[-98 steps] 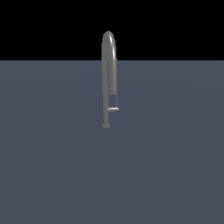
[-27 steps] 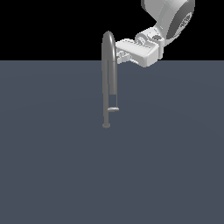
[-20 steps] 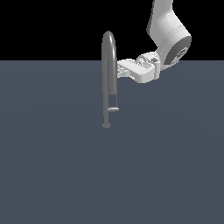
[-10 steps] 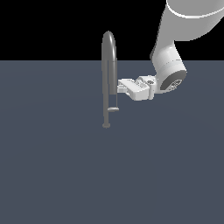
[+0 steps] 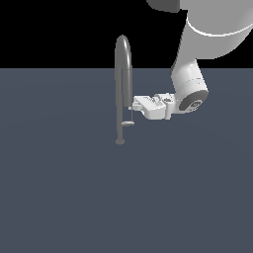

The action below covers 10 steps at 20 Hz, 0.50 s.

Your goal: Turn on the faucet by rotating a designated handle.

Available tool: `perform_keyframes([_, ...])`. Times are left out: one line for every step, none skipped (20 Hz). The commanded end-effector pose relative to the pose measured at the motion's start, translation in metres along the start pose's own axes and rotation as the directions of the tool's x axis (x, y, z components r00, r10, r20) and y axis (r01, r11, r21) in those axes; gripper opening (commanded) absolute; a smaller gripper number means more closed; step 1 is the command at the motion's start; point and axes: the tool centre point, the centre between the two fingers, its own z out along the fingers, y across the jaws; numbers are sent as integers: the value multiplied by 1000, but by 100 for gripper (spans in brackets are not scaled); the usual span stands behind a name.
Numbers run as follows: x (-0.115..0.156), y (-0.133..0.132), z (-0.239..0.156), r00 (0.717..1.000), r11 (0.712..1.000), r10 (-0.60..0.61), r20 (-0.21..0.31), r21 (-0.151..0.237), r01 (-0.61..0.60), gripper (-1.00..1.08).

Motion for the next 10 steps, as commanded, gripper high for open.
perform_keyframes([-1,0,0,1000,1000,-1,-1,0,1,-100])
perform_keyframes([-1,0,0,1000,1000,-1,-1,0,1,-100])
perform_keyframes([-1,0,0,1000,1000,-1,-1,0,1,-100])
perform_keyframes([-1,0,0,1000,1000,-1,-1,0,1,-100])
perform_keyframes([-1,2,0,1000,1000,-1,-1,0,1,-100])
perform_keyframes([-2,3,0,1000,1000,-1,-1,0,1,-100])
perform_keyframes([-3,5,0,1000,1000,-1,-1,0,1,-100])
perform_keyframes([-3,7,0,1000,1000,-1,-1,0,1,-100])
perform_keyframes([-4,9,0,1000,1000,-1,-1,0,1,-100])
perform_keyframes([-5,11,0,1000,1000,-1,-1,0,1,-100])
